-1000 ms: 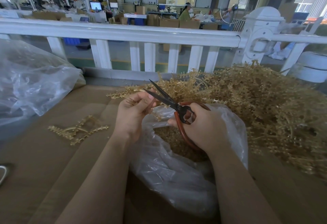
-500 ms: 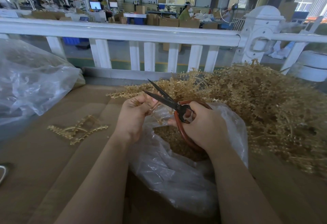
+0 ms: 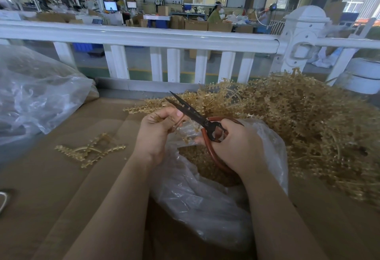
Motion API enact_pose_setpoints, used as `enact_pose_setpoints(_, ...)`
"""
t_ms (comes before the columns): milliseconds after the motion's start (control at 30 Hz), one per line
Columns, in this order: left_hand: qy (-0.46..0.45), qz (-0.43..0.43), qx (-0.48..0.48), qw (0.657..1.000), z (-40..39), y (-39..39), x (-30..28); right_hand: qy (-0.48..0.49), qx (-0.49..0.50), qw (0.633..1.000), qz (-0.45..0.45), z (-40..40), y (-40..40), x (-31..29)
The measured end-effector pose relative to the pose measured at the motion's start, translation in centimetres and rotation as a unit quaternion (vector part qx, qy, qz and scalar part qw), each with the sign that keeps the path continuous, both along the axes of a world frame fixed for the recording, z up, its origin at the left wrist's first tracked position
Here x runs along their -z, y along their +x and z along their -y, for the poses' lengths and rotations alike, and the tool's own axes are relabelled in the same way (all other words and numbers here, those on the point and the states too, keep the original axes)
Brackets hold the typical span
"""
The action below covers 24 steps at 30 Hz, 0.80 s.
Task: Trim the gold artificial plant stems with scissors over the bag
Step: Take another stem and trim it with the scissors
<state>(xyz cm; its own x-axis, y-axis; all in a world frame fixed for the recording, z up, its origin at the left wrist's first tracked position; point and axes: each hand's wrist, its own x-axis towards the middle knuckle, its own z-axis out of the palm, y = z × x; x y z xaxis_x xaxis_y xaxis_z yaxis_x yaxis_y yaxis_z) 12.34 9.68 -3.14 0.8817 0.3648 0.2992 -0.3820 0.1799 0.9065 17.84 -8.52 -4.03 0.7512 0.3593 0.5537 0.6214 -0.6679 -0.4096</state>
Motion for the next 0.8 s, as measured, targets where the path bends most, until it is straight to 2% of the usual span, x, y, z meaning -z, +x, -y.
enact_pose_setpoints(267, 0.083, 0.007, -0.074, 0.994, 0.2, 0.1, 0.0, 0.012, -0.008, 1.000, -0.016, 0.0, -0.2, -0.2)
enact_pose_setpoints(500, 0.104, -0.003, -0.095, 0.990, 0.2, 0.0, -0.2, 0.017, -0.016, 1.000, -0.005, -0.1, 0.0, 0.1)
enact_pose_setpoints(800, 0.187, -0.017, -0.102, 0.977, 1.1, -0.3, -0.5, 0.001, -0.008, 1.000, 0.007, 0.0, 0.0, 0.1)
